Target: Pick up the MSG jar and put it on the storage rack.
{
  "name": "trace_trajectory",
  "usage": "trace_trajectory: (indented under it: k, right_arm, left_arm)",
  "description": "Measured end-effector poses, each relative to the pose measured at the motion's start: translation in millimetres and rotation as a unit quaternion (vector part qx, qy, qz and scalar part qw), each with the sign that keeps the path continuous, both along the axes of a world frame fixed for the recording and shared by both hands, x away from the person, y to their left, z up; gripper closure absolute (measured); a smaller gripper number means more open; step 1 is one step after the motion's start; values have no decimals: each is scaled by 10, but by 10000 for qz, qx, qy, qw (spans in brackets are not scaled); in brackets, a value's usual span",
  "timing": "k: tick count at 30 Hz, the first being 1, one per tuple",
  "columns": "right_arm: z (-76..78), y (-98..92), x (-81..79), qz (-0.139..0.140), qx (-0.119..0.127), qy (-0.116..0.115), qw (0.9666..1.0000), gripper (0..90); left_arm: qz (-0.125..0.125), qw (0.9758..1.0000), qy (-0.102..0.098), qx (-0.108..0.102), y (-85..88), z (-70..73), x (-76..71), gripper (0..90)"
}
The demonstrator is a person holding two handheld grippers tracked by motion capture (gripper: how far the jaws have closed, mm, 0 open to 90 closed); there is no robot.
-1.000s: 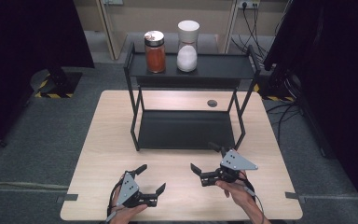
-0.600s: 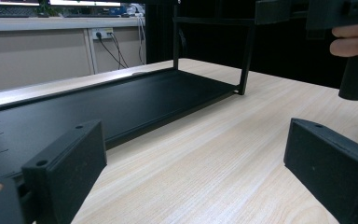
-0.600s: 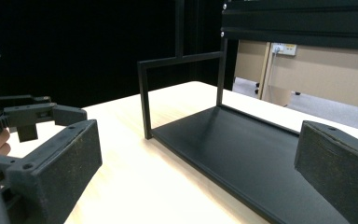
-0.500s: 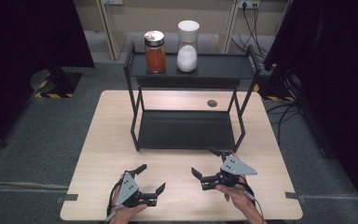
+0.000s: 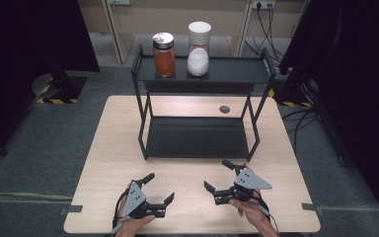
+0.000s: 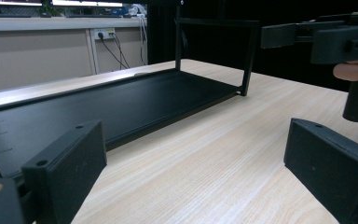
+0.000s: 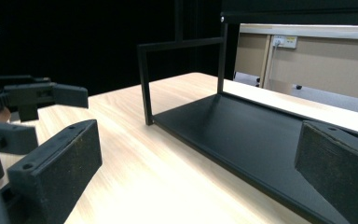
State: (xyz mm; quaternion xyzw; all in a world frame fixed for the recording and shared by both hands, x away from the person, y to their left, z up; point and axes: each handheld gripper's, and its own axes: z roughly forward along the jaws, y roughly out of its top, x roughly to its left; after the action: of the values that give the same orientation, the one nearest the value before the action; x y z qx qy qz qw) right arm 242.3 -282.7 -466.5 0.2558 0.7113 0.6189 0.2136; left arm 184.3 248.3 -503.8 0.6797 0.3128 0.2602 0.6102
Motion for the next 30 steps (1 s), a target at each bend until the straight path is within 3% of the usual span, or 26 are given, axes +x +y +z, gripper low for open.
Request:
trace_trajectory:
  k: [30]
  right_arm:
    - [-128, -35, -29, -26, -149, 114, 9998, 6]
  left_arm:
    - [-58, 10000, -66, 22, -21, -2, -25, 51]
